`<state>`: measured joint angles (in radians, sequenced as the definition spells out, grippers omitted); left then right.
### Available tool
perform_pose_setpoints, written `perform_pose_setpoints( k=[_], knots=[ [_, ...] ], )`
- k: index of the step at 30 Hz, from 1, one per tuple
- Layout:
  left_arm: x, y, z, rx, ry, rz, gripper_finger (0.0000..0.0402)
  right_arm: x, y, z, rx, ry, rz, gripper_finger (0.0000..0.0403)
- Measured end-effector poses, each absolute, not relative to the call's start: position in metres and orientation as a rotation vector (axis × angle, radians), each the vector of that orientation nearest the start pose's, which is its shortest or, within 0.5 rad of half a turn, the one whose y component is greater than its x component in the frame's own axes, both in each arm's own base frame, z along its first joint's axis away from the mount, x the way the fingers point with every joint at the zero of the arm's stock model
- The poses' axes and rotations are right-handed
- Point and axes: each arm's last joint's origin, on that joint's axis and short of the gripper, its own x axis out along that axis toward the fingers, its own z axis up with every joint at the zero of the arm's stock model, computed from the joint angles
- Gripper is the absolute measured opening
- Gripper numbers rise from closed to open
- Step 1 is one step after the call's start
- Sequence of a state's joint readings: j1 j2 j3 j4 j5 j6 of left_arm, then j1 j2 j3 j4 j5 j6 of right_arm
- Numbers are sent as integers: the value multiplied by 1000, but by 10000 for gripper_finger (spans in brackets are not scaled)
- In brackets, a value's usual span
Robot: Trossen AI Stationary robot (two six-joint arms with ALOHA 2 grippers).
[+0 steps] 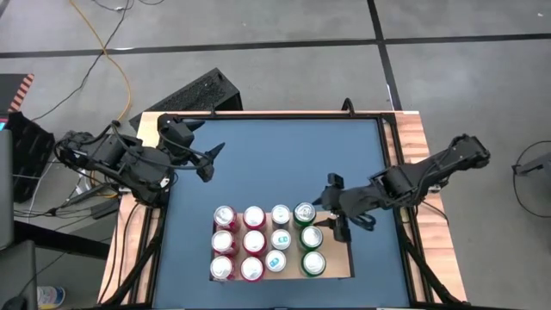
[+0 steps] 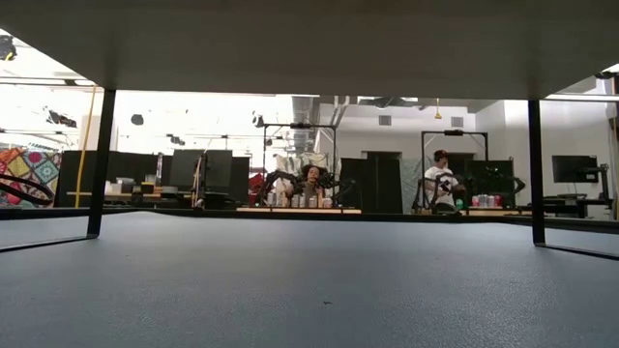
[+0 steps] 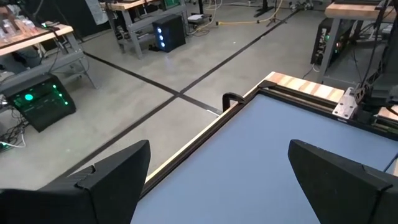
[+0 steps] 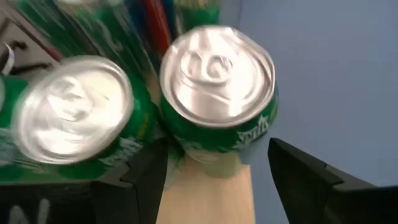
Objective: Place canned beverage on shelf
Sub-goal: Put the green soda can on the shelf
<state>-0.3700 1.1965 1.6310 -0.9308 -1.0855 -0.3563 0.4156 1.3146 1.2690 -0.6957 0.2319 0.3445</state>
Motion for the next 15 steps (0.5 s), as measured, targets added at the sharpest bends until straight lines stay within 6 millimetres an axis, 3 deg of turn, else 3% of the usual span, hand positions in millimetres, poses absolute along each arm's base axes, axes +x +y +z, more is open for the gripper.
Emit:
perform_pose_setpoints(
  k=[15],
  knots=[
    [199, -50, 462, 10, 280, 729, 368, 255, 82, 342, -165, 743, 112, 265]
  ],
)
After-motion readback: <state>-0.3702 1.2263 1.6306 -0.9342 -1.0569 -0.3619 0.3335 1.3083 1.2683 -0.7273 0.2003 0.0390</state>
